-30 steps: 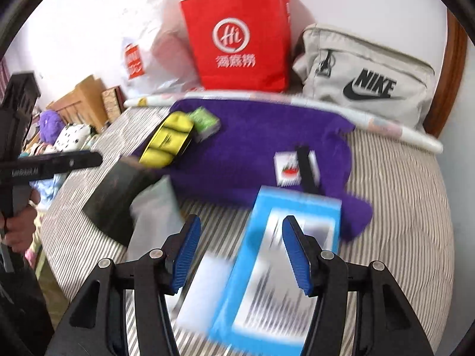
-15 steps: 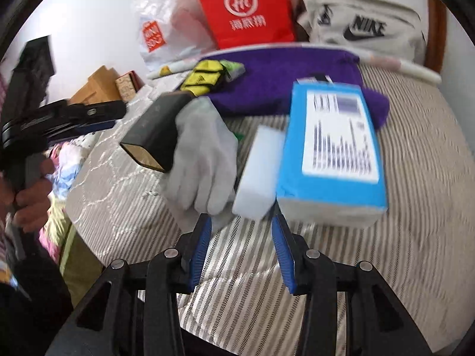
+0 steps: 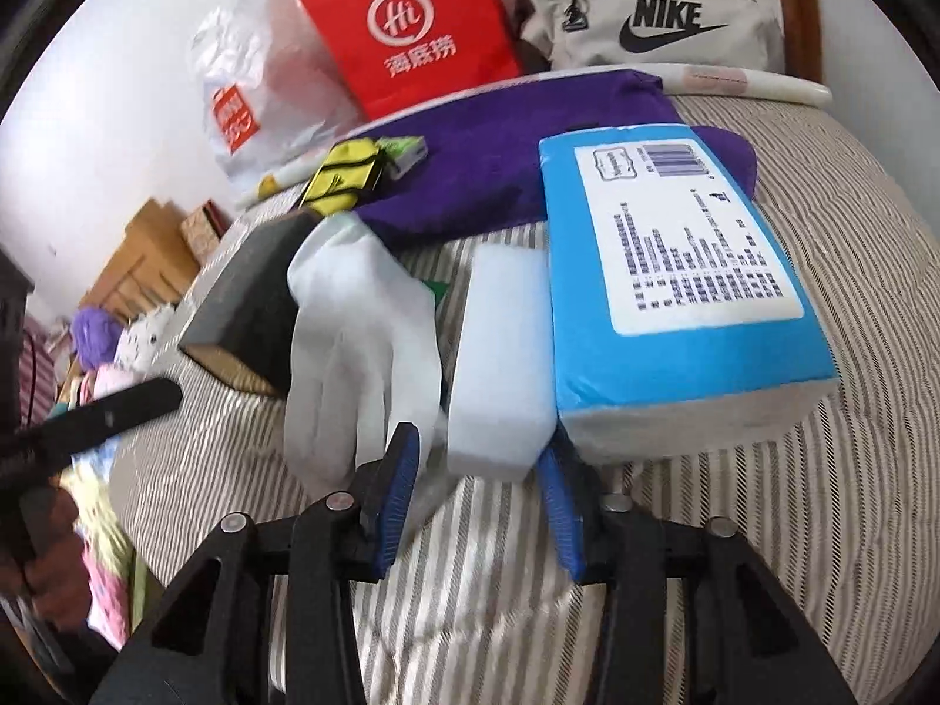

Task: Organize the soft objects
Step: 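Grasp the white sponge block with the right gripper while the left reaches toward the white gloves, then lift the white gloves with the left gripper while the right carries the sponge toward the towel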

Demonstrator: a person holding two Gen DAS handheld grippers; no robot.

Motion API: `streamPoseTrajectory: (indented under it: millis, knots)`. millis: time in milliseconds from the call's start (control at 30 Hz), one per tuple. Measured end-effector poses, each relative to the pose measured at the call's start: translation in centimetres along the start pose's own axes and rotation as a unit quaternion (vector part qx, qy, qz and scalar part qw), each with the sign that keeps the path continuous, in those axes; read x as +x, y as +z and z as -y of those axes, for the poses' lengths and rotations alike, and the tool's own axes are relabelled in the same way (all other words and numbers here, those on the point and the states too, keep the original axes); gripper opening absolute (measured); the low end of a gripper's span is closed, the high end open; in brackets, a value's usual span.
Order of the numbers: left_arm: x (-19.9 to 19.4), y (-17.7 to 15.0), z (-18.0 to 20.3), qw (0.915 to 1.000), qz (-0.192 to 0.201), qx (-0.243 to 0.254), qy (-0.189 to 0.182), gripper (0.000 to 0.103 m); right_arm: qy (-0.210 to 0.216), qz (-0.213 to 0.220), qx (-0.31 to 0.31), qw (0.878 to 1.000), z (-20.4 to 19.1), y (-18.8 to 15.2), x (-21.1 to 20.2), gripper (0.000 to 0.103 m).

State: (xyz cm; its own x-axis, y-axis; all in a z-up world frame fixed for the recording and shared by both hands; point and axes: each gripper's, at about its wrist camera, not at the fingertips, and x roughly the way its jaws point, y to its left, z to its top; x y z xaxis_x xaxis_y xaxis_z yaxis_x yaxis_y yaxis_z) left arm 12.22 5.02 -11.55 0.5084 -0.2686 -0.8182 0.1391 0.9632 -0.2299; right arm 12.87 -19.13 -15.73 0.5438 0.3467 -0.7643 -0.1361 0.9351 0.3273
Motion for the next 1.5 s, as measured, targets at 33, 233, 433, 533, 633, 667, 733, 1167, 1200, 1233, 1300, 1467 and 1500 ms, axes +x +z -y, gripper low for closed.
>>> streamPoseTrajectory:
  millis: [33,233,433,533,633,667,733,1167,1200,1233,1300,1467,1500]
  knots:
    - [0.0,-0.1,0.2,1.0000,0.002,0.006,-0.003,0.071,0.001,0.001,0.001,1.000,0.0,0.0,0.2,0.029]
    - [0.2,-0.2,2.0,0.9992,0.018,0.032,-0.018,0.071,-0.013,0.012,-0.037,0.999,-0.6,-0.9,-1.2,0.028]
    - [0.6,0.2,6.0,0.9956,0.034,0.085,-0.019,0.071,-0.010,0.014,-0.069,0.998,0.3,-2.6,-3.6,0.028]
    - [1.3,1.0,7.9,0.9932,0.038,0.110,-0.004,0.071,-0.006,0.017,-0.085,0.996,0.7,-3.6,-4.8,0.028]
    - [3.0,2.0,9.5,0.9917,0.023,0.126,0.012,0.071,0.000,0.019,-0.097,0.995,1.2,-4.6,-5.6,0.028]
    - [3.7,2.4,9.9,0.9916,0.017,0.126,0.019,0.071,0.001,0.020,-0.099,0.995,1.4,-4.8,-5.7,0.028]
    - [5.1,3.0,10.5,0.9912,0.008,0.128,0.033,0.071,0.005,0.015,-0.100,0.995,2.1,-5.4,-6.1,0.028]
    - [9.8,3.2,11.0,0.9860,-0.024,0.130,0.102,0.032,-0.021,0.025,-0.084,0.996,5.9,-6.6,-6.9,0.029]
    - [9.7,3.2,11.0,0.9867,-0.021,0.130,0.095,0.030,-0.026,0.026,-0.084,0.996,6.0,-6.5,-6.7,0.029]
    - [9.2,3.2,11.0,0.9876,-0.015,0.130,0.087,0.030,-0.032,0.029,-0.086,0.995,5.9,-6.4,-6.6,0.030]
    - [7.9,3.1,10.8,0.9898,-0.002,0.125,0.068,0.030,-0.037,0.031,-0.087,0.995,6.0,-6.4,-6.5,0.033]
    - [3.9,2.5,10.2,0.9924,0.021,0.116,0.035,0.030,-0.038,0.038,-0.067,0.996,6.5,-5.8,-5.9,0.045]
    - [3.5,2.4,10.1,0.9930,0.022,0.113,0.027,0.030,-0.037,0.044,-0.062,0.996,6.5,-5.5,-5.7,0.045]
